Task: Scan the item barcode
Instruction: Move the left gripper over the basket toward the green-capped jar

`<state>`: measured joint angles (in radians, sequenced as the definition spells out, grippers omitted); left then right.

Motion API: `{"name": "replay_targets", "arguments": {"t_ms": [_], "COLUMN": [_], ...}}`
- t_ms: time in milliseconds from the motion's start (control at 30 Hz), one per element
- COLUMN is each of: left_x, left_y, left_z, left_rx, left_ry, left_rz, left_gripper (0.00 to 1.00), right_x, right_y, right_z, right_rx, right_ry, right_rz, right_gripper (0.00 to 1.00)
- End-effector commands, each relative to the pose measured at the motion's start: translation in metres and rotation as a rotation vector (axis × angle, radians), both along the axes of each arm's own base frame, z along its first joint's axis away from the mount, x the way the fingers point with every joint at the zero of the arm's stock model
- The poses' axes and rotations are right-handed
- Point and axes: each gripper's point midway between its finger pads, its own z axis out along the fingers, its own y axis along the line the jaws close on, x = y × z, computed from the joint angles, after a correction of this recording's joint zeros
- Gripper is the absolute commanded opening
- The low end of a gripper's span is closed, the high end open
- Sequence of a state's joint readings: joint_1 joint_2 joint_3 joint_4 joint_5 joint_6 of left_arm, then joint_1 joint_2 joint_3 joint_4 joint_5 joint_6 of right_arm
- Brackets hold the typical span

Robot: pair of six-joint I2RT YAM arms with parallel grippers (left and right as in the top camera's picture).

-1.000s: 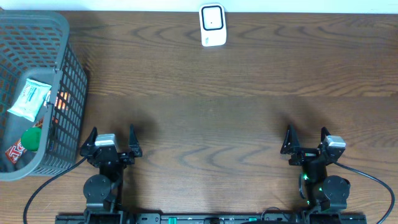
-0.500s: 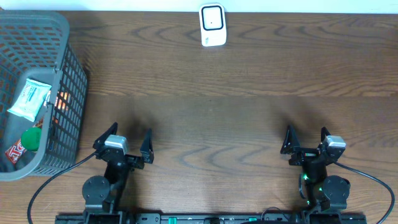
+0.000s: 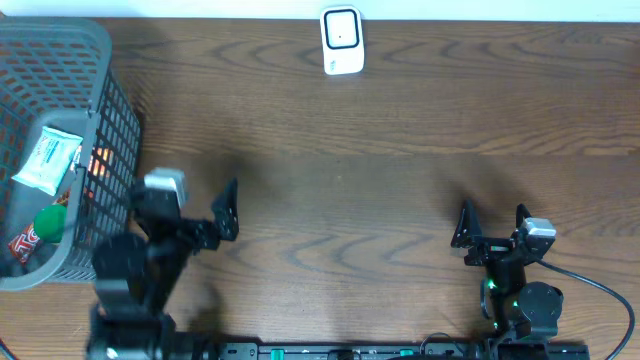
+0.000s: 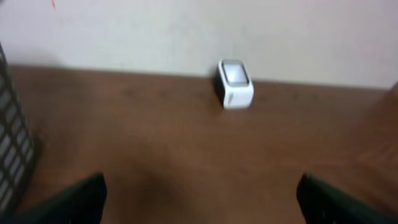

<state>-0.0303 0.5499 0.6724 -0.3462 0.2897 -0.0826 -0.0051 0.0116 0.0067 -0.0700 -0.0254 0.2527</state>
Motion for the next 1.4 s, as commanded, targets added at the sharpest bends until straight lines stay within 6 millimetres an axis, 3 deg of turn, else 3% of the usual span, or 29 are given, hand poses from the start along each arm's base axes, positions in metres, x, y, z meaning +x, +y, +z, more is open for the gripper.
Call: {"name": "replay_targets", "arguments": {"t_ms": [0,67,200,267,400,567,700,800,967,1067,1200,1367], "left_x": [0.009,0.011,0.017,0.019,0.024,0.025,0.024,0.02,0.005,-0.007,-0.026,-0.044], "left_y": [-0.006,-0.015,-0.021,-0.028,-0.032,-0.019,0.018,0.067,0.126,0.161,0.208,0.247], "left_z": [0.025,0.024,-0.005,-0.009,0.008,0.057,0.092,0.112,0.128,0.123,0.102,0.072], "left_rx": [-0.013,-0.032,-0.048,-0.069,-0.089,-0.081,-0.032,0.009,-0.021,-0.117,-0.195,-0.249], "left_ry": [0.073,0.154,0.297,0.319,0.306,0.262,0.261,0.285,0.334,0.386,0.473,0.604], "left_rz": [-0.024,-0.074,-0.104,-0.146,-0.159,-0.101,0.077,0.338,0.631,0.808,1.006,1.151], "left_gripper": [0.98,0.98,0.98,0.98,0.98,0.98,0.98,0.98,0.98,0.98,0.98,0.98], "right_x": [0.0,0.0,0.0,0.0,0.0,0.0,0.0,0.0,0.0,0.0,0.0,0.0], "right_y": [0.003,0.003,0.003,0.003,0.003,0.003,0.003,0.003,0.003,0.003,0.003,0.003], "right_z": [0.0,0.0,0.0,0.0,0.0,0.0,-0.001,-0.001,-0.001,-0.001,-0.001,-0.001], "right_rx": [0.008,0.008,0.008,0.008,0.008,0.008,0.008,0.008,0.008,0.008,0.008,0.008], "right_ry": [0.0,0.0,0.001,0.001,0.001,0.001,0.001,0.001,0.001,0.001,0.001,0.001], "right_rz": [0.01,0.01,0.01,0.01,0.01,0.01,0.01,0.01,0.01,0.01,0.01,0.01], "right_gripper": [0.99,0.99,0.99,0.99,0.99,0.99,0.99,0.99,0.99,0.99,0.99,0.99]}}
